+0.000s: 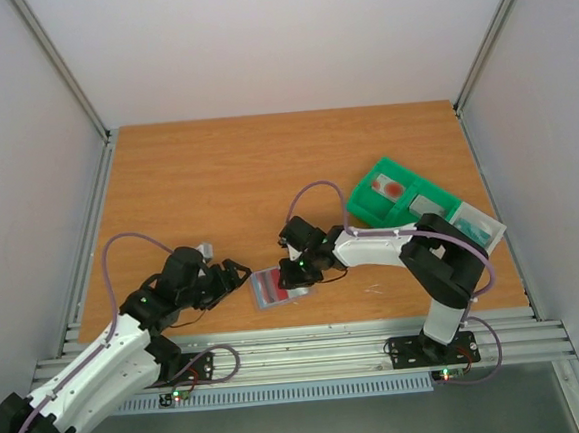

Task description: Take the credit cards out of the card holder

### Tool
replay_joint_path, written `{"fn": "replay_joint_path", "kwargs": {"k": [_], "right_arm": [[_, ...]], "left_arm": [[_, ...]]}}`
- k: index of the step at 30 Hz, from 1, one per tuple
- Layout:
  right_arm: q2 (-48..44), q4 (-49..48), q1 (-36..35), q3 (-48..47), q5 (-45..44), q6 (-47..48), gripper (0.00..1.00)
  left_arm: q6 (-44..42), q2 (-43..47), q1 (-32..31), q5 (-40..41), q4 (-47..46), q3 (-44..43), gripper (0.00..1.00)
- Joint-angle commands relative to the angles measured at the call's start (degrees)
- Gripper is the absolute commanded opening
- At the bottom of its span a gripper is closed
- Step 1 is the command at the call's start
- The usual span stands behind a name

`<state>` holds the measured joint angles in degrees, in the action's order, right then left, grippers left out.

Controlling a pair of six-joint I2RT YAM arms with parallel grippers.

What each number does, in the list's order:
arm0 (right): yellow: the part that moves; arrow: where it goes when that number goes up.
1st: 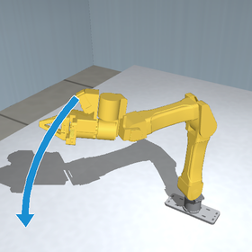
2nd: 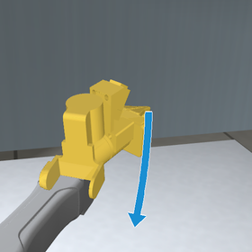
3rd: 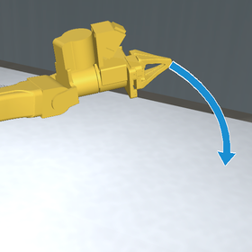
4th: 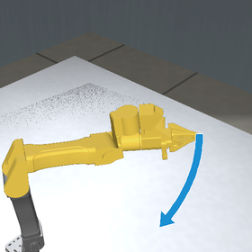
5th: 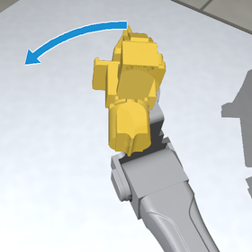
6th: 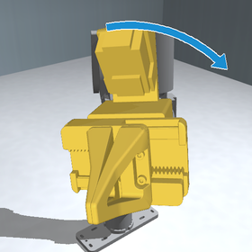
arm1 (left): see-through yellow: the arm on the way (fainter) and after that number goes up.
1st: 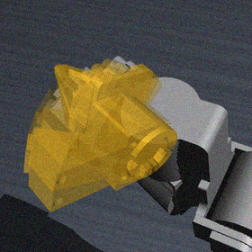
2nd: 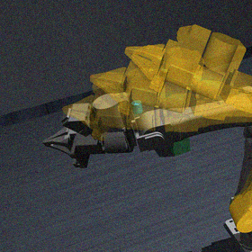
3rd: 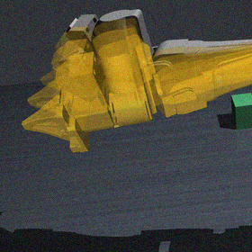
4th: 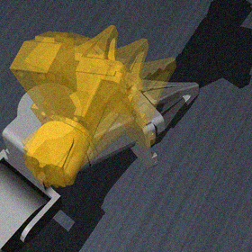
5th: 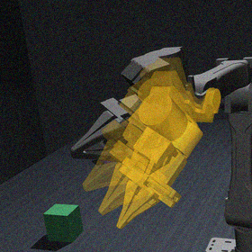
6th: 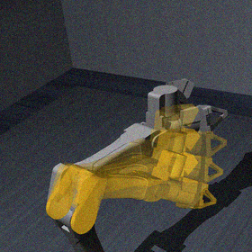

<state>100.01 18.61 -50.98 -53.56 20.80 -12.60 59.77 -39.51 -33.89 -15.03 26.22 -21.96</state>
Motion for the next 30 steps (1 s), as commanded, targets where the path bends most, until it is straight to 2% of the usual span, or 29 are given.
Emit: {"fn": "replay_joint_path", "kwargs": {"k": [1, 9, 18, 22, 25, 30], "right_arm": [[2.8, -5.0, -1.6, 0.2, 2.9, -3.9, 0.21], [4.1, -9.6, -2.1, 1.3, 4.3, -8.0, 0.11], [3.5, -13.5, -2.2, 5.4, 2.6, -9.2, 0.04], [3.4, -14.5, -2.2, 6.9, 1.4, -8.8, 0.03], [3.7, -15.5, -2.2, 7.5, 2.0, -9.0, 0.03], [1.5, -16.1, -2.2, 7.9, 2.2, -9.4, 0.1]], "left_arm": [[-0.3, -1.1, -0.3, -1.4, -5.4, 1.1, 0.81], [0.8, -4.1, -0.3, -3.1, -10.7, 2.8, 0.72], [2.7, -9.6, -0.3, -6.1, -19.7, 5.9, 0.68], [2.3, -11.8, -0.3, -6.2, -21.0, 5.9, 0.65], [2.1, -12.9, -0.3, -6.9, -23.4, 6.3, 0.57], [1.8, -15.4, -0.3, -6.5, -24.6, 6.8, 0.51]]}}
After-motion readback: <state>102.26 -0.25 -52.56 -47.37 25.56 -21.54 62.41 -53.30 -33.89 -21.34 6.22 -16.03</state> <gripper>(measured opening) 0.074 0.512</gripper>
